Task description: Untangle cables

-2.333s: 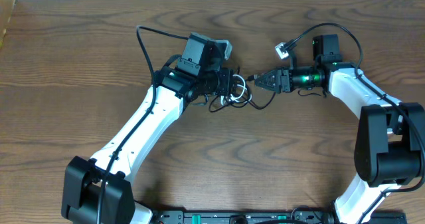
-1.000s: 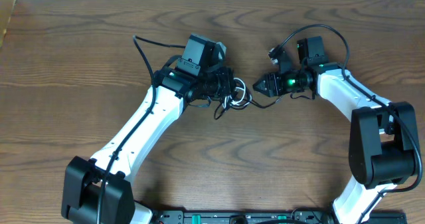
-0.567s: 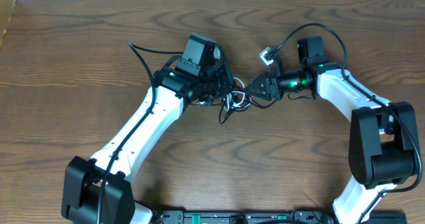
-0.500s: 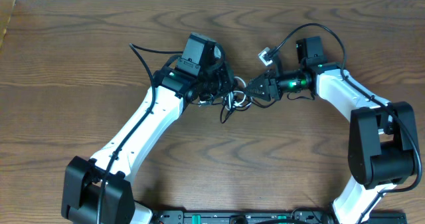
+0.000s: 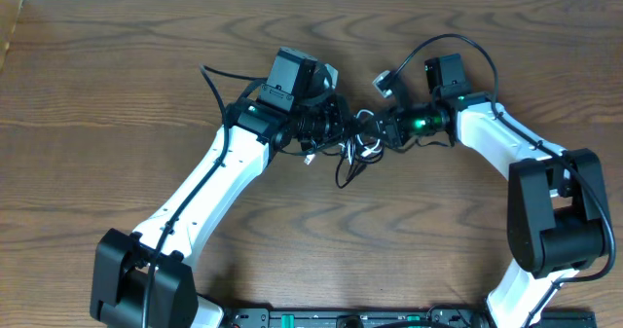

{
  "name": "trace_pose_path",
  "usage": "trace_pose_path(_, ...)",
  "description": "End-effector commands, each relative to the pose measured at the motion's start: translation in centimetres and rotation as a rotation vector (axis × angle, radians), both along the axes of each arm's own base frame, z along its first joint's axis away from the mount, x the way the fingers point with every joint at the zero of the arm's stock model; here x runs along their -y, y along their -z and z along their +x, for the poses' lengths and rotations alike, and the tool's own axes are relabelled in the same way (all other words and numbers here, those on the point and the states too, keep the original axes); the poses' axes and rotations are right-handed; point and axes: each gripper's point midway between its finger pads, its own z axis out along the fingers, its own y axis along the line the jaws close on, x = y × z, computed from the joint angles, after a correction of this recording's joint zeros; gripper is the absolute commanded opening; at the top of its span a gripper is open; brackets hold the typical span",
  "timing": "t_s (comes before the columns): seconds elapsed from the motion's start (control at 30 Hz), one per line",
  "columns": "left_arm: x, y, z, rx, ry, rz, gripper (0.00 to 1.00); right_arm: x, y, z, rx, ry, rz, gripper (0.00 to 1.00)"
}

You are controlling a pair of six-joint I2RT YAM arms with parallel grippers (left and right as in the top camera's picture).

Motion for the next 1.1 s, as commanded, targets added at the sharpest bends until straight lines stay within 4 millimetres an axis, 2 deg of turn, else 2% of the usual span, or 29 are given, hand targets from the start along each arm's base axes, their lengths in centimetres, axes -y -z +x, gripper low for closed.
trace_pose_path(0.0,0.2,-0.2,-0.5,0.055,0.082,0.003,0.08,1.8,0.1,1.2,-0.010,0.081,-0.039,0.01)
trace_pose_path(0.2,-0.4,0.5,-1.0,0.054,0.103,0.046,0.08,4.0,0.4,2.0,-0.028,0.141,-0.054,0.01)
trace_pose_path(0.4,-0.4,0.5,-1.0,0.060,0.108,0.048,0.08,7.4,2.4,3.0,-0.090,0.293,-0.191,0.01)
trace_pose_path(0.6,-0.4,0.5,-1.0,0.112,0.153,0.058,0.08,7.5,2.5,3.0,-0.094,0.298,-0.195,0.01)
trace_pose_path(0.87,-0.4,0.6,-1.1,0.335,0.353,0.106,0.08,7.1,2.4,2.8,-0.098,0.288,-0.193,0.01)
trace_pose_path(1.07,-0.4,0.6,-1.1,0.404,0.413,0.120,0.08,7.2,2.5,2.7,-0.101,0.289,-0.194,0.10)
